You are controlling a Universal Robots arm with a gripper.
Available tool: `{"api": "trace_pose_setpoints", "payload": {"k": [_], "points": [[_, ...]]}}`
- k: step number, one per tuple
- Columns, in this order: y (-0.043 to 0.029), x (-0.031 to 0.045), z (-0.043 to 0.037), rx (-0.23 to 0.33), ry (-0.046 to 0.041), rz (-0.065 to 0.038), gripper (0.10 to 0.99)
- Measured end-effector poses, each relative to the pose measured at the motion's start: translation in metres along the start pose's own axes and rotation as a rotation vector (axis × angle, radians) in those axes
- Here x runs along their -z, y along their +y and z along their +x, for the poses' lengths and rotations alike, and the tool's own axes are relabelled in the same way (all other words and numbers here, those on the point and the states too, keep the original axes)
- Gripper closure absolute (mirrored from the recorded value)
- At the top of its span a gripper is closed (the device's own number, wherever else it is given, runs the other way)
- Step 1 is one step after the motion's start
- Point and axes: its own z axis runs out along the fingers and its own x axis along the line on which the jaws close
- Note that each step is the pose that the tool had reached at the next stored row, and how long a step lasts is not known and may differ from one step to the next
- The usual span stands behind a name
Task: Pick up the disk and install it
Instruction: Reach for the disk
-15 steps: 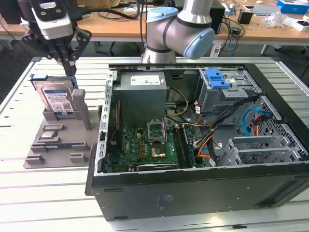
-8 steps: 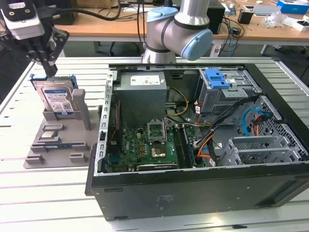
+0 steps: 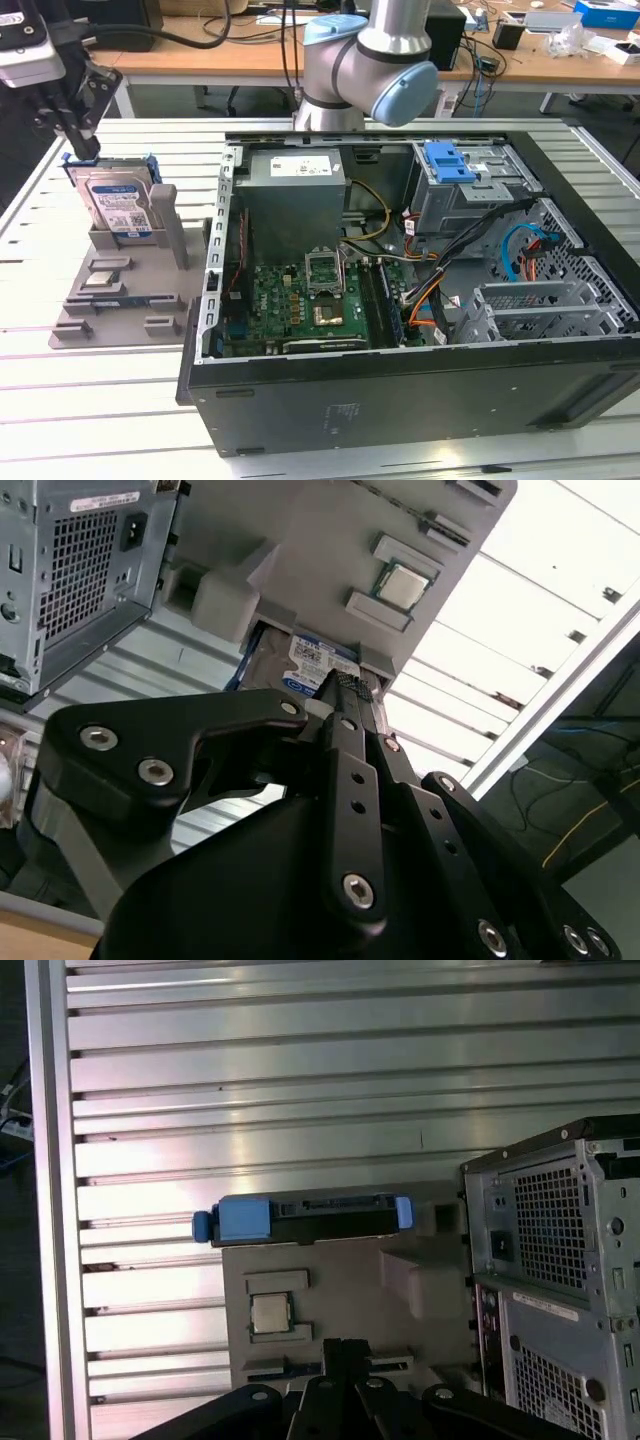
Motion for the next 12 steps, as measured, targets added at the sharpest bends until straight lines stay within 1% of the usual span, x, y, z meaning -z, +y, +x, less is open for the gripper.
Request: {"api": "trace_pose_setpoints", "payload": {"k": [3, 7, 9, 12], "points": [[0.0036, -0.0020, 0.0028, 0.000, -0.0002, 0.001, 0.980], [0.0103, -0.0049, 0.0055, 0.000, -0.0003, 0.004, 0.980], [0.0137, -0.0069, 0.0094, 0.000, -0.0006, 0.006, 0.980], [0.0179, -0.0097, 0.0189, 0.000, -0.0008, 0.009, 0.980]]}}
